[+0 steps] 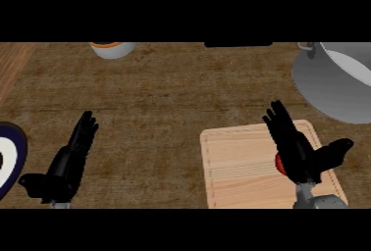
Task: Pick the tomato from the cutting board and place it in the pot
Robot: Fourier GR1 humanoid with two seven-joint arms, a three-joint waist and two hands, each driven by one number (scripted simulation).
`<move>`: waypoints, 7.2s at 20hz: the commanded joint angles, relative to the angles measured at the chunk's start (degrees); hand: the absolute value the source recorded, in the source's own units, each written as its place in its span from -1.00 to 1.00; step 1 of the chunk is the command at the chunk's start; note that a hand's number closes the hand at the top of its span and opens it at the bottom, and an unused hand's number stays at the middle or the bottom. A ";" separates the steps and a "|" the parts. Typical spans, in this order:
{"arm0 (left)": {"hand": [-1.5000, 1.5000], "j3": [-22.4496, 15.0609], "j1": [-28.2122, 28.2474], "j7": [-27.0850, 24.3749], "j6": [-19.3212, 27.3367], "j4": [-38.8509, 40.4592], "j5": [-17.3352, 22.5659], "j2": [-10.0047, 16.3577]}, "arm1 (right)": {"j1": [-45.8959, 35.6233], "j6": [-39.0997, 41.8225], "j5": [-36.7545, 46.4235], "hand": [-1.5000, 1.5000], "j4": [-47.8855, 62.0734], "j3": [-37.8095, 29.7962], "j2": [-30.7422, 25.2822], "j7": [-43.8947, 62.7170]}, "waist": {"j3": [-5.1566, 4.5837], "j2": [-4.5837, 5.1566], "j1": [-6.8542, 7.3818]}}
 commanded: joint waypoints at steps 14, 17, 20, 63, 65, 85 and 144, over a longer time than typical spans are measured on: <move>0.00 9.14 -14.19 13.50 3.73 -0.78 3.11 3.39 | -4.94 17.91 11.81 -1.00 27.70 -19.14 -23.12 -47.42 | -0.70 0.30 1.67; 0.00 9.69 -15.24 14.69 3.88 -0.59 2.05 3.68 | -4.45 20.64 13.94 -1.00 27.10 -19.05 -25.10 -51.66 | -0.87 -0.01 1.16; 0.00 11.11 -15.19 15.78 2.10 -1.29 3.12 4.94 | -5.49 24.30 16.45 -1.00 24.17 -16.90 -29.92 -44.82 | -0.94 -0.12 1.22; 0.00 16.29 -17.78 14.22 -2.97 2.90 -1.69 -0.68 | -3.36 37.80 57.22 -1.00 1.41 -0.83 -17.30 -4.55 | -0.94 -0.07 1.14; 0.00 16.24 -17.57 14.84 -2.58 1.18 -1.39 -1.47 | -4.93 34.72 60.31 -1.00 7.66 -0.98 -16.72 -8.61 | -0.93 -0.05 1.26; 0.00 16.40 -18.78 15.75 -1.97 1.45 -5.58 -3.85 | -3.25 28.80 73.01 1.00 15.23 -1.38 -14.49 -24.19 | -0.94 -0.07 1.06; 0.00 15.16 -21.19 14.95 -4.75 2.72 -4.39 -5.09 | -28.36 7.04 29.97 1.00 55.37 -9.81 -41.95 -64.09 | -0.62 1.35 6.10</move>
